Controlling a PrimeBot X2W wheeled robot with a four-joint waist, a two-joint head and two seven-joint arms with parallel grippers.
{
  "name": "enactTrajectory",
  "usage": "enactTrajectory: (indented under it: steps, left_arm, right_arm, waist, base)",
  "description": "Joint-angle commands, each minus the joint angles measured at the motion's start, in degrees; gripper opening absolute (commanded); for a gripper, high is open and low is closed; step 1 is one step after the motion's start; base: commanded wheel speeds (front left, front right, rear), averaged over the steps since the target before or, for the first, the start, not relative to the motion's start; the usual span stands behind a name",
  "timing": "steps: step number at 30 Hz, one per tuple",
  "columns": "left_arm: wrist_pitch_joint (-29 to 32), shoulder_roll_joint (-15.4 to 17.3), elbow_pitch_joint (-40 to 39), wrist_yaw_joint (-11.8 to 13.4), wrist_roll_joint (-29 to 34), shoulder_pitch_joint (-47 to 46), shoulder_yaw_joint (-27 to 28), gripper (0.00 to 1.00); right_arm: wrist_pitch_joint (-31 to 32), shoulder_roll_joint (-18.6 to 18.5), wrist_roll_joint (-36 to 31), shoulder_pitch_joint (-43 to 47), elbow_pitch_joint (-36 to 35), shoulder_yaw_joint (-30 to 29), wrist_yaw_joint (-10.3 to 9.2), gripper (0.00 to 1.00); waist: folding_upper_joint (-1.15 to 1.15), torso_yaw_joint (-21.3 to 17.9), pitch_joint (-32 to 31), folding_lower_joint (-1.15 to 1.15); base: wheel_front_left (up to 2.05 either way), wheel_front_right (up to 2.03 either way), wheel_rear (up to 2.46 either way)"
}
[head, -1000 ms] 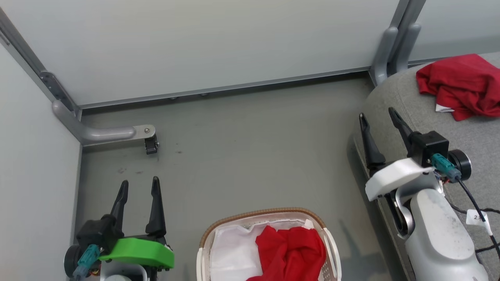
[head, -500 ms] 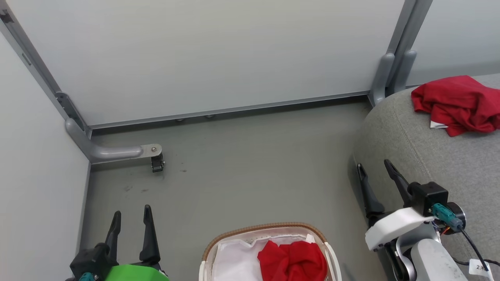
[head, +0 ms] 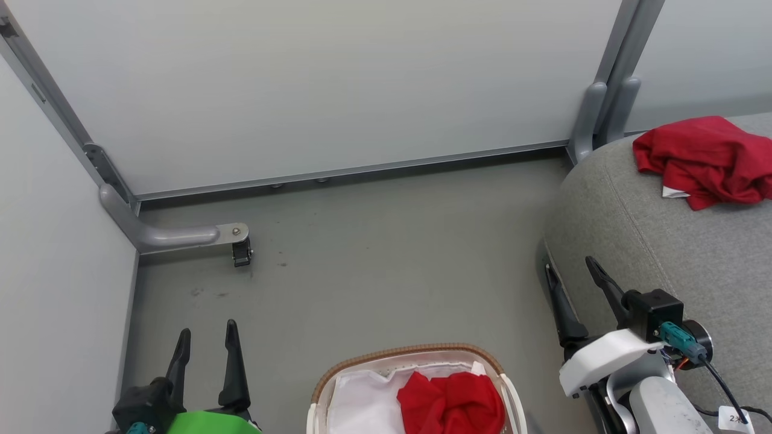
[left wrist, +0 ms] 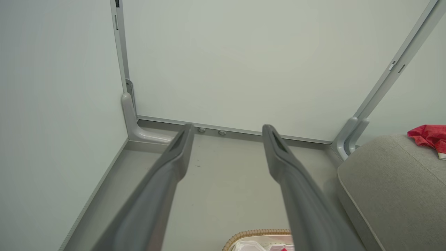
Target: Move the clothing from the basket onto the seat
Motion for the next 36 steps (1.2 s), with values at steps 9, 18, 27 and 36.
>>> enactTrajectory:
  steps: [9, 18, 27, 36]
  left_arm:
    - [-0.03, 0.03, 0.25, -0.32, 0.62, -0.27, 0.13, 1.00]
    - [-0.03, 0.03, 0.34, -0.54, 1.00, -1.27, -0.27, 1.00]
    - [-0.04, 0.03, 1.99, -2.02, 3.03, -5.21, -4.26, 1.00]
    - [-0.03, 0.06, 6.48, -3.62, 5.67, -14.94, -11.37, 1.00]
  right_arm:
    - [-0.11, -0.24, -0.24, 0.37, 0.33, -0.11, -0.06, 1.00]
    - [-0.11, -0.24, -0.69, -0.24, 0.04, -0.49, -0.06, 1.00]
    - [-0.11, -0.24, -1.56, -1.84, -1.77, -1.84, -0.06, 1.00]
    - [-0.11, -0.23, -3.26, -6.06, -5.07, -5.69, -0.06, 1.00]
  waist:
    - [0.00, 0.14, 0.06, 0.00]
    - [0.00, -0.14, 0.56, 0.00]
    - [0.00, -1.12, 3.21, 0.00]
    - [0.00, -3.42, 11.77, 0.00]
  base:
    - [0.00, 0.00, 0.00]
    - [0.00, 0.00, 0.00]
    - [0.00, 0.00, 0.00]
    - [0.00, 0.00, 0.00]
